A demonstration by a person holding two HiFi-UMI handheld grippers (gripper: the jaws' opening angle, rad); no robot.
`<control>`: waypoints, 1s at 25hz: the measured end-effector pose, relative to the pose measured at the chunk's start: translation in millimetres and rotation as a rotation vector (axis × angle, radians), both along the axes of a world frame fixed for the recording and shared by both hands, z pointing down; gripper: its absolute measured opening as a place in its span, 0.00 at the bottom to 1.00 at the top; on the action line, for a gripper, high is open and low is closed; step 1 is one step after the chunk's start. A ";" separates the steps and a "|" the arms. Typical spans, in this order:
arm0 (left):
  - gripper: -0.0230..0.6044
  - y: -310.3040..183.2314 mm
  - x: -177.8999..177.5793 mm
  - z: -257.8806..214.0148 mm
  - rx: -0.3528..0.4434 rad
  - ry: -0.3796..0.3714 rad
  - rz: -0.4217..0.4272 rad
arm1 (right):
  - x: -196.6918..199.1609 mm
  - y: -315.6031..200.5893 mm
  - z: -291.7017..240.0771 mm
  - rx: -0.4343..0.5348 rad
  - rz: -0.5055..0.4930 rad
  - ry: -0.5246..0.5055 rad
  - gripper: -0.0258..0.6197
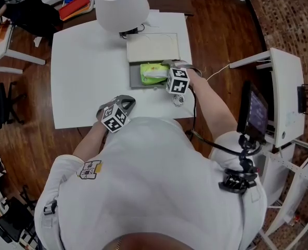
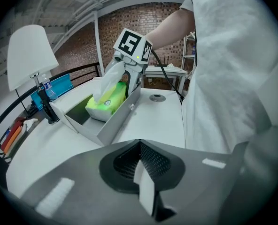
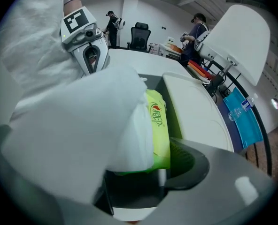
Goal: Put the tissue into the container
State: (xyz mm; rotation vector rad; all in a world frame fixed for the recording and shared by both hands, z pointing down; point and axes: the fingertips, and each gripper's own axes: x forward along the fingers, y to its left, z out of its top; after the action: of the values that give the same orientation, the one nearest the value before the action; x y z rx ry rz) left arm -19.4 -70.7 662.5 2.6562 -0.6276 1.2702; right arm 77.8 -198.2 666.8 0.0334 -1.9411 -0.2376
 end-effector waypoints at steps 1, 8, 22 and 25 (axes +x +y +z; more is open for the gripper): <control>0.04 0.2 0.1 0.2 0.000 0.000 -0.003 | 0.0 0.0 2.4 0.000 -0.001 0.005 0.56; 0.04 0.0 1.0 2.6 -0.003 -0.001 -0.015 | -1.3 -3.4 11.4 0.001 -0.009 0.038 0.59; 0.04 6.8 11.4 15.3 -0.030 0.000 0.009 | -1.2 2.7 6.9 0.027 -0.005 0.003 0.63; 0.04 4.2 11.9 12.3 -0.030 -0.002 0.023 | -0.7 1.1 -1.1 0.006 0.003 -0.030 0.65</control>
State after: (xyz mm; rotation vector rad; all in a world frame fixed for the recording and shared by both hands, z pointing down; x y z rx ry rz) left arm -7.5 -66.4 674.8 2.6458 -0.5748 1.2777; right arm 77.1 -197.1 665.8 0.0440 -1.9697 -0.2424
